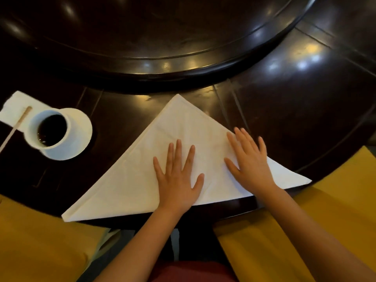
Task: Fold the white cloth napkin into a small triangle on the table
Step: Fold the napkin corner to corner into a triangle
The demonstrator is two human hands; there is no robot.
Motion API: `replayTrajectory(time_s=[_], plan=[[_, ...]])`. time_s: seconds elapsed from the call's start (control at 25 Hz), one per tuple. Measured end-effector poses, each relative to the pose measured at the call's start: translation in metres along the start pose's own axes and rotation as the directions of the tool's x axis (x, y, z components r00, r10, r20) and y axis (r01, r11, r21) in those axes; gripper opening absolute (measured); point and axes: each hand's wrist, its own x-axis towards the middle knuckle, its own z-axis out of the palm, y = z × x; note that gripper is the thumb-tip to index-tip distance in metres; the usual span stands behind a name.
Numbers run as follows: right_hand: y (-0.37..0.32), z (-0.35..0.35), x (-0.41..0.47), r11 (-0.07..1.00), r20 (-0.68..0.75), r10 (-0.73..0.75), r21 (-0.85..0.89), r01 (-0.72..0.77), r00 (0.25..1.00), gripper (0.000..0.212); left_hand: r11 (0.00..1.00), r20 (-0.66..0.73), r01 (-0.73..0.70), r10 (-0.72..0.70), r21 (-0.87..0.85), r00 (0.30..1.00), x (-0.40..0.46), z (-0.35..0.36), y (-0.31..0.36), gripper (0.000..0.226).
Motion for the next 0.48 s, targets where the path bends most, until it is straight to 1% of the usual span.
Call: replayTrajectory(time_s=[0.08,0.16,0.28,0.4,0.48], plan=[[0.028,-0.012,-0.032,0.986,-0.016,0.162,-0.038,-0.163,0.987,0.063,0.992,0.018,-0.129,0.129,0.008,0.992,0.008,0.003,0.016,0.075],[0.045,-0.019,-0.051,0.953,0.002,0.289,-0.094,-0.287,0.957,0.063,0.981,0.044,-0.193,0.191,0.036,0.981,0.011,0.009,0.025,0.075],[0.061,-0.027,-0.069,0.887,0.047,0.448,-0.15,-0.437,0.893,0.055,0.967,0.081,-0.242,0.236,0.082,0.968,0.01,0.016,0.028,0.076],[0.079,-0.036,-0.081,0.825,0.053,0.553,-0.178,-0.537,0.832,0.048,0.962,0.09,-0.254,0.245,0.098,0.965,0.012,0.015,0.027,0.076],[0.089,-0.04,-0.084,0.793,0.072,0.602,-0.165,-0.586,0.795,0.039,0.962,0.092,-0.255,0.247,0.094,0.965,0.012,0.014,0.028,0.076]])
